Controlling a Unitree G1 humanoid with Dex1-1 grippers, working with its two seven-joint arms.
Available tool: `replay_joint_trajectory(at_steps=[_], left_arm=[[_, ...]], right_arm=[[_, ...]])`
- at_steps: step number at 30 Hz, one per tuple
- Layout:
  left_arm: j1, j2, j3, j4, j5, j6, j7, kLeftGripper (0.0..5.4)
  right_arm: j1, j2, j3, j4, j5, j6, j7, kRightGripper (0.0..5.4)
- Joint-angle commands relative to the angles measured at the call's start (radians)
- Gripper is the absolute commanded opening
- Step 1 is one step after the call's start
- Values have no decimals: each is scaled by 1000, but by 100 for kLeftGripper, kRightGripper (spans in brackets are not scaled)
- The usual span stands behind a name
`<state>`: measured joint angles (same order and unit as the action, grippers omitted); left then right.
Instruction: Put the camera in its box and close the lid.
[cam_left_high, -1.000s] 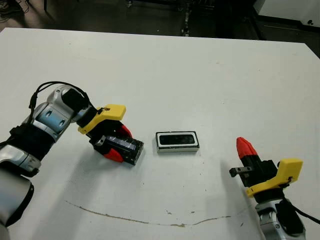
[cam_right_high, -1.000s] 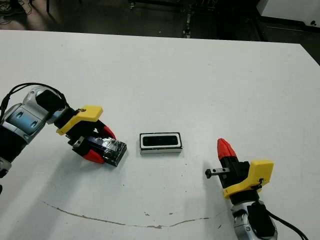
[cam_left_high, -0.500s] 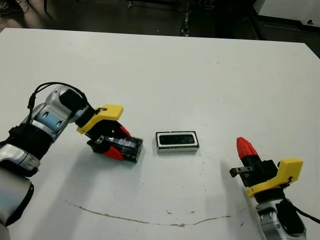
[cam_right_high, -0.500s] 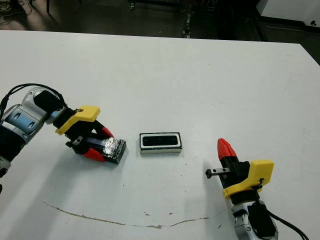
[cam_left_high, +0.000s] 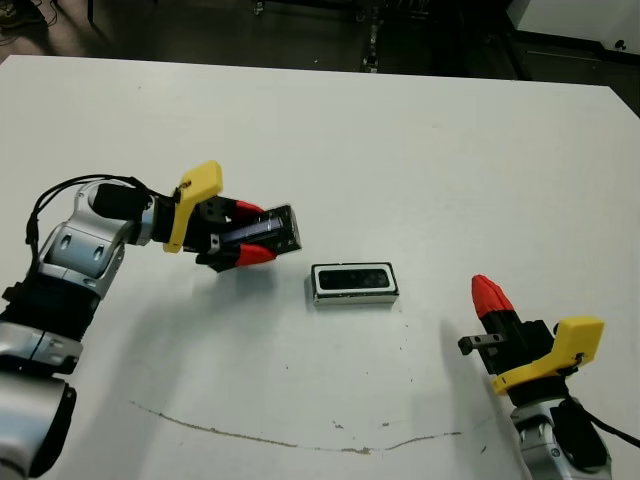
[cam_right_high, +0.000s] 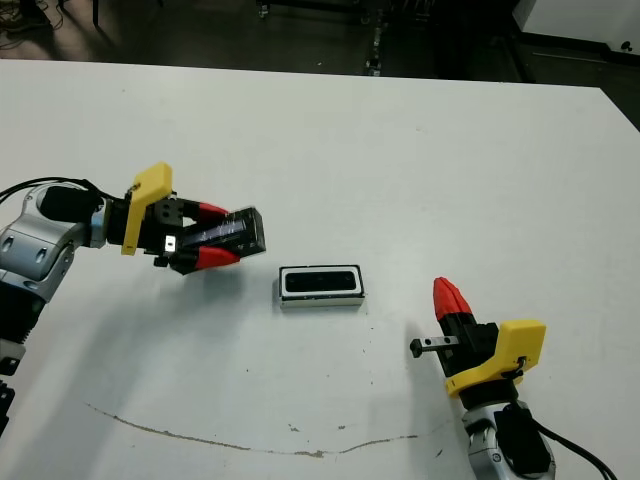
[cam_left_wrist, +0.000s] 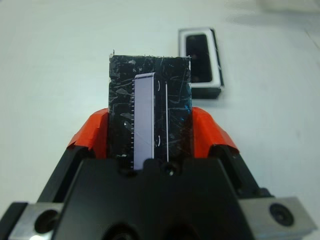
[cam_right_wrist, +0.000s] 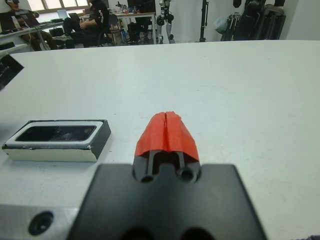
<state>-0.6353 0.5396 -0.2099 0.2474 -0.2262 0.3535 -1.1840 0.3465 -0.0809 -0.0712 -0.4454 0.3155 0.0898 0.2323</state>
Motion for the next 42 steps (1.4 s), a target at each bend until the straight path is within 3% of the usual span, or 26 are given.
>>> replay_joint_trajectory(at_steps=[1, 6, 14, 31, 42], left_arm=[[23, 0, 10, -76, -21, 119, 39, 316], [33, -3, 4, -157, -52, 244, 73, 316], [39, -33, -18, -181, -71, 315, 111, 316], [49, -103, -92, -75, -16, 163, 110, 316], [38, -137, -124, -56, -6, 178, 104, 316]], right_arm=[[5, -10, -2, 1, -4, 10, -3, 0], [2, -9, -5, 5, 11, 11, 4, 0], [-1, -12, -3, -6, 10, 30, -4, 0], [0, -6, -6, -5, 16, 23, 1, 0], [-1, -9, -4, 1, 7, 14, 1, 0]])
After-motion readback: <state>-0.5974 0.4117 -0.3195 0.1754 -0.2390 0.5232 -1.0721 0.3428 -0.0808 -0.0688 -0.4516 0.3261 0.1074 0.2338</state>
